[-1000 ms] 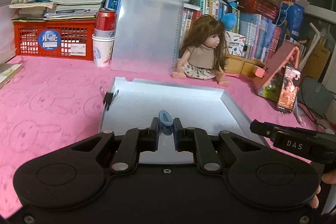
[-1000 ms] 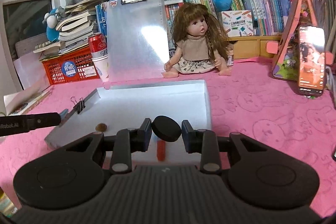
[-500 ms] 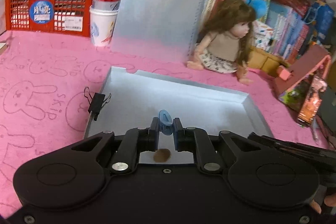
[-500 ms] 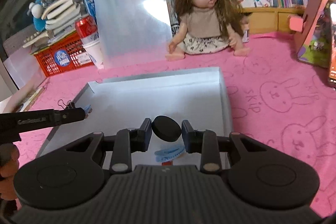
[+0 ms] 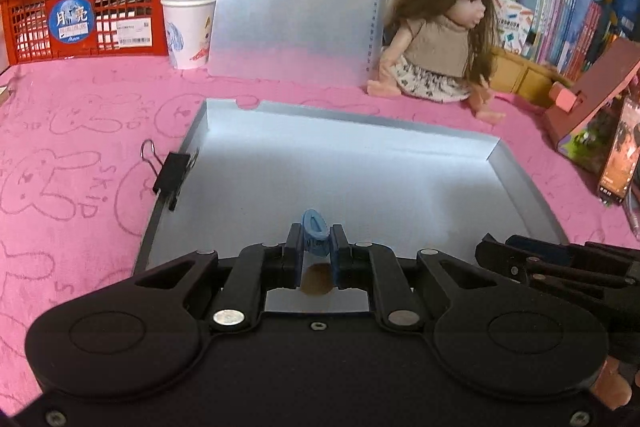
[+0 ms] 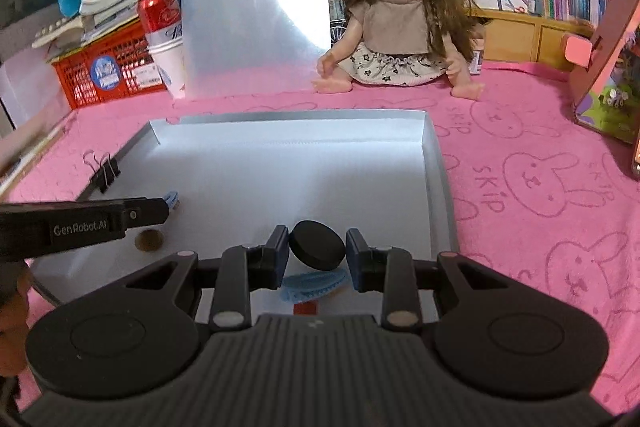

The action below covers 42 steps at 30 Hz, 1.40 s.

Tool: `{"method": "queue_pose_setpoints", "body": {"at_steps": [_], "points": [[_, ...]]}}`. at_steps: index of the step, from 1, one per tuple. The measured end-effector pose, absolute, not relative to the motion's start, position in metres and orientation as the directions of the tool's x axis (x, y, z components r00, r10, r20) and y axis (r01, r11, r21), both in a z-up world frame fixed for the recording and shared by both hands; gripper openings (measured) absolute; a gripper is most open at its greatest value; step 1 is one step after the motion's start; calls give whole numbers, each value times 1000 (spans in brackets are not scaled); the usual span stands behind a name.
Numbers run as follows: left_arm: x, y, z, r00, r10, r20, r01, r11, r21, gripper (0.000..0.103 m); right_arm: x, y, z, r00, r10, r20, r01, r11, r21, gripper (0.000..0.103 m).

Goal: Organize rigid objects
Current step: 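Carry the blue clip and black pad over the white box with both tools, then open the left tool releasing the blue clip while the right tool releases the black pad, then lift both tools out of the box back toward the remaining items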

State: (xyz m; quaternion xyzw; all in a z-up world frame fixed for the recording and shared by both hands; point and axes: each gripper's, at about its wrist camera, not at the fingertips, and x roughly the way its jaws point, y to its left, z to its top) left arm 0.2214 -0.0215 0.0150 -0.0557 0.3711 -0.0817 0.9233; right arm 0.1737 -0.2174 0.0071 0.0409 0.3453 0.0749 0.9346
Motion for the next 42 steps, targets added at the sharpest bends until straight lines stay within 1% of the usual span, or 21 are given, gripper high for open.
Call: {"method": "queue_pose_setpoints", "body": {"at_steps": [3,7,10,13,14,15,17,19,24,28,30,42], "points": [[219,-22,12,707,-190,-681,113,981,-156,13,171,-214,2,749,156,-644,-127,988,91,36],[218,-23,11,705,-189,-683,119,982,-148,13,169,-212,0,750,154,-643,-132,988,81,37],[217,-23,11,705,-188,-683,123,982,-144,13,169,-212,0,752,156,-641,-130,988,88,41],[216,-24,12,705,-190,-683,132,982,-136,14,168,-213,1,756,159,-635,-128,987,94,41],[214,-24,12,708,-186,-681,134,982,-130,15,168,-213,2,759,159,-632,-128,987,94,46],[213,-25,13,713,-181,-677,133,984,-123,16,167,-213,3,762,157,-629,-127,988,92,54],[209,-26,16,723,-172,-669,134,985,-107,23,164,-214,5,770,158,-619,-128,987,92,59],[206,-26,18,731,-169,-661,136,985,-101,36,162,-213,9,778,154,-609,-125,988,89,63],[194,-24,27,750,-156,-643,139,987,-76,44,150,-215,17,802,140,-580,-122,990,71,76],[184,-22,32,764,-140,-630,138,989,-52,52,138,-217,25,819,143,-556,-127,990,66,81],[178,-21,35,771,-130,-624,133,990,-43,54,132,-218,29,826,145,-545,-129,989,67,84],[132,-12,48,801,-166,-575,156,985,-67,67,92,-219,43,858,164,-487,-160,986,49,89]]}}
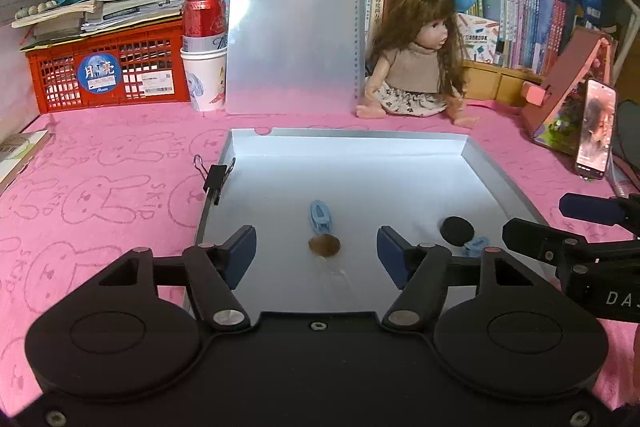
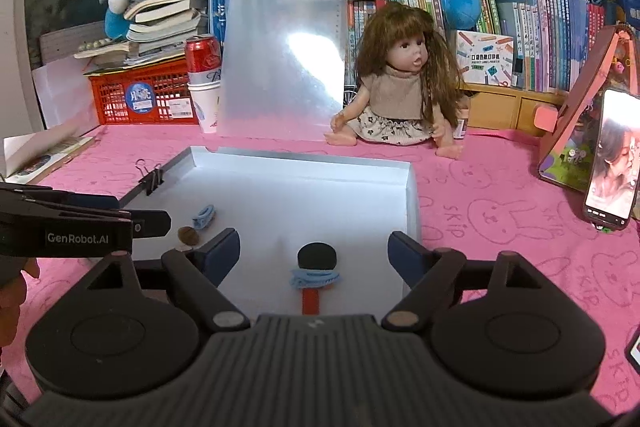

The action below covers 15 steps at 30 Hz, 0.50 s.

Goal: Organize rigid objects
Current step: 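Lift both tools out of the box back toward the remaining items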

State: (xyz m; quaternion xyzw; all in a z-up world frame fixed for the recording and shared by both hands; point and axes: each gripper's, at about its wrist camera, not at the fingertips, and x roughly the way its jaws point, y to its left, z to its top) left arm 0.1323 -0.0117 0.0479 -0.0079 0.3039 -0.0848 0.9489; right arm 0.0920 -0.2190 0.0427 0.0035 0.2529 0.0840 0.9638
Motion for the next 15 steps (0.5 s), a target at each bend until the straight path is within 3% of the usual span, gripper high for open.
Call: {"method": "queue_pose_setpoints", "body": {"at_steps": [15], "points": [[73,-8,47,826,-202,-527,201,978,-60,78,53,-224,37,884,141,-446,-143,989,30,101]]}}
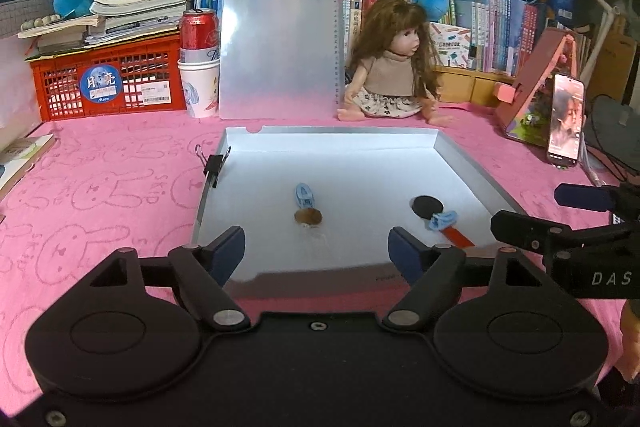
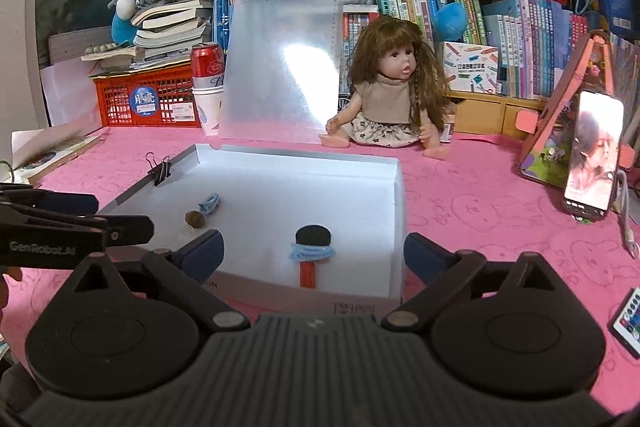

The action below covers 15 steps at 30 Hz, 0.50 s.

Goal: Organize rigid objects
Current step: 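Lift both tools out of the box back toward the remaining items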

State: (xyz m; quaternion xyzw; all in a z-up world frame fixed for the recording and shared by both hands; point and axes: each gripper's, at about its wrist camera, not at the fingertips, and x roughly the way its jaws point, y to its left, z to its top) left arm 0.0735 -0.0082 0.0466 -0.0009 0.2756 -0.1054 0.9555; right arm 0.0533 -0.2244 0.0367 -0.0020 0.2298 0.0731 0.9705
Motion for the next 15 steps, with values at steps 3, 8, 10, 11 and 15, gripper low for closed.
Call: {"method": "queue_pose_setpoints", "body": {"at_steps": [3,8,10,11,15], "points": [[64,-7,42,826,-198,-527,198,979,-57,78,45,-227,32,884,136,-448,-134,990,36,101],[46,-1,33,835,-171,-522,167,984,-57,78,32,-229,22,887,116,-447,-110,993,40,101],[38,2,28,837,-166,-522,154,986,-67,78,25,-229,17,891,104,-441,-96,995,41,101],[35,4,25,836,-166,-523,152,986,-70,78,22,-229,14,893,97,-440,-89,995,40,101],[26,9,16,828,-163,-537,145,987,-75,74,16,-232,4,890,67,-451,-65,998,21,101]]}}
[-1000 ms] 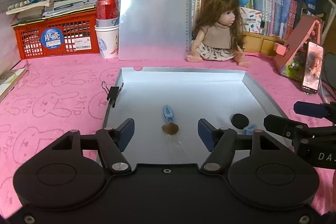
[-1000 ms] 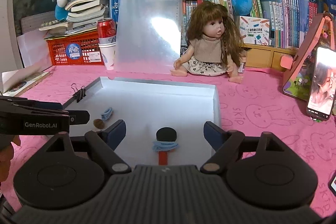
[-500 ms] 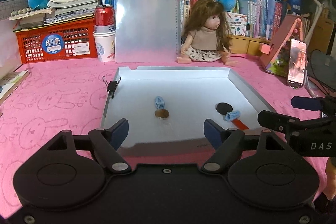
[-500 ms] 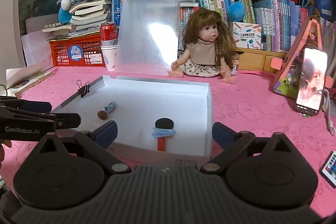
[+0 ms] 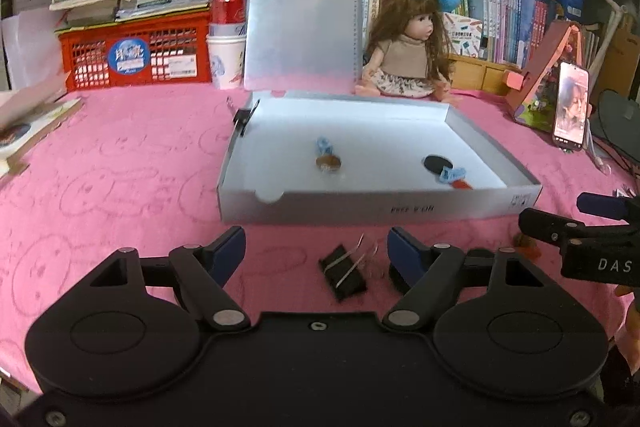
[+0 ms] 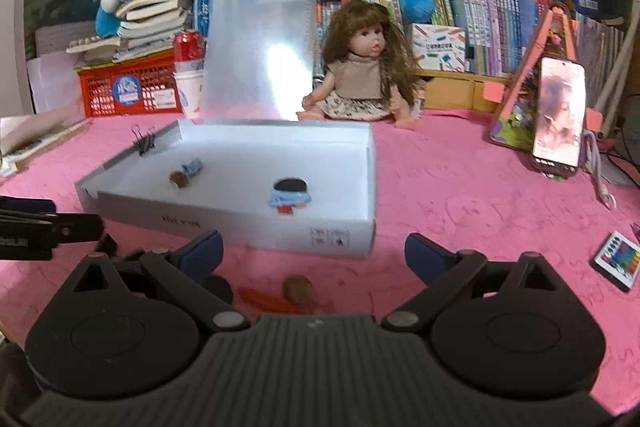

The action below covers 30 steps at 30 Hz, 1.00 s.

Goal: Organize rigid objects
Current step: 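Lift both tools out of the box back toward the remaining items, then grasp the black binder clip with the left tool while the right tool grasps the brown bead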

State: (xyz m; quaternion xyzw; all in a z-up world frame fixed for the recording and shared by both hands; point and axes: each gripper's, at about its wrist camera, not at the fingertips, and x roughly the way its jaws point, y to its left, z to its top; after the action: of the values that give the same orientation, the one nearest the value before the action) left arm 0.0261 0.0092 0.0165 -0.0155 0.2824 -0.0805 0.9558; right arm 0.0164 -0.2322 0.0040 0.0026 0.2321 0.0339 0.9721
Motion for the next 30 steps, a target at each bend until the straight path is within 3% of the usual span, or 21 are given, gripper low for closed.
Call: {"method": "queue_pose_setpoints", "body": {"at_steps": [11,21,30], "points": [[29,5,2,802,-164,-574,151,986,-71,52,19,-244,-10,863,65,-501,-39,997,63,99],[30,-9,-10,821,-131,-556,173,985,23,52,24,-238,-14,859,70,-508,-46,997,59,77],[32,-8,-11,822,-130,-554,162,987,9,53,24,-240,-15,860,64,-506,-38,997,61,62]]}}
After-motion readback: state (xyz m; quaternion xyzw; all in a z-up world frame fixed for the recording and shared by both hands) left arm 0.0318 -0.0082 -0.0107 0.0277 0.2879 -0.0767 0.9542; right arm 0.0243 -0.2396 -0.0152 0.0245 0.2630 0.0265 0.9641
